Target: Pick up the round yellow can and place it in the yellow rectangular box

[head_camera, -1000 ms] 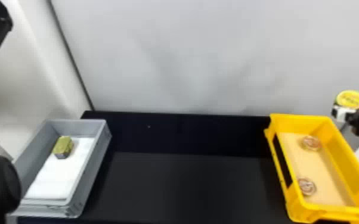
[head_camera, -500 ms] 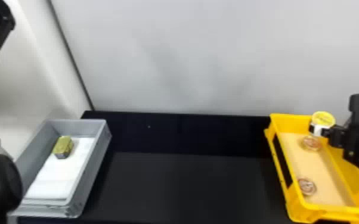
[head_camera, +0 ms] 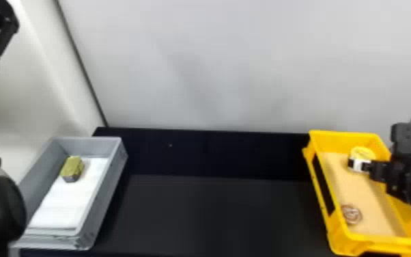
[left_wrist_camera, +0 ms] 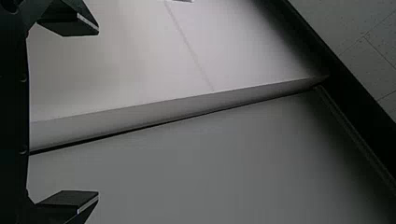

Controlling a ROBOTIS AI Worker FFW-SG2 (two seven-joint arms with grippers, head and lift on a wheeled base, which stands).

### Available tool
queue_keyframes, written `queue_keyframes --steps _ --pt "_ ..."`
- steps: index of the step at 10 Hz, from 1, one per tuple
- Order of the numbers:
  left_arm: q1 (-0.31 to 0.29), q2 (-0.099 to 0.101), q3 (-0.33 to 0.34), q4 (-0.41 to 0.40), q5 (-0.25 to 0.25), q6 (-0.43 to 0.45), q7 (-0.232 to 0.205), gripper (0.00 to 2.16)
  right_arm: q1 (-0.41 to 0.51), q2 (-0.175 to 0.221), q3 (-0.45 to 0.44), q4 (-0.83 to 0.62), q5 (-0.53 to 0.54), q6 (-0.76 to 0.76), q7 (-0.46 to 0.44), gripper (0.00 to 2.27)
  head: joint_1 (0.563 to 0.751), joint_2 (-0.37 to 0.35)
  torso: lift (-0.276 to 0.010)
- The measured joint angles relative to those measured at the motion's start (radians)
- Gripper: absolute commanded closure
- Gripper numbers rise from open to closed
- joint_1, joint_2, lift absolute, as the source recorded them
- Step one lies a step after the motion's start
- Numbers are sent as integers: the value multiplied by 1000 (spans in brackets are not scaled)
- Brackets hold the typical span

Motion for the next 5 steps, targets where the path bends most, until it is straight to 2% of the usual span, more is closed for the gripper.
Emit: queue_keyframes --steps 5 --pt "-1 3 -2 0 0 0 -6 50 12 2 20 84 -57 -15 -10 750 697 54 -3"
